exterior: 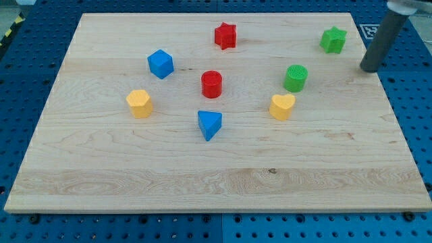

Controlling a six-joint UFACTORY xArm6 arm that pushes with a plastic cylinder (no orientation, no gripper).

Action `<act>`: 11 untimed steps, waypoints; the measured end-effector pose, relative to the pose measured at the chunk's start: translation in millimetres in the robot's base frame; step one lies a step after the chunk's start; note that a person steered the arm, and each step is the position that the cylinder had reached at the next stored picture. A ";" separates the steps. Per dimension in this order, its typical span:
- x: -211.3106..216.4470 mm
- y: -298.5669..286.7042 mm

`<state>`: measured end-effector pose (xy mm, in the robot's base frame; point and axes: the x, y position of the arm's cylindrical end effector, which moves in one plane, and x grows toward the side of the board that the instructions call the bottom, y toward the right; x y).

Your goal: Place the green star between red star and green circle

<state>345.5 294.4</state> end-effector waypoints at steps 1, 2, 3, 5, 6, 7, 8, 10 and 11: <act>-57.1 2.2; -73.3 -12.8; -73.3 -38.7; -65.8 -83.3; -65.8 -61.9; -65.4 -42.6; -53.6 -53.9; -38.5 -101.3; -38.5 -128.9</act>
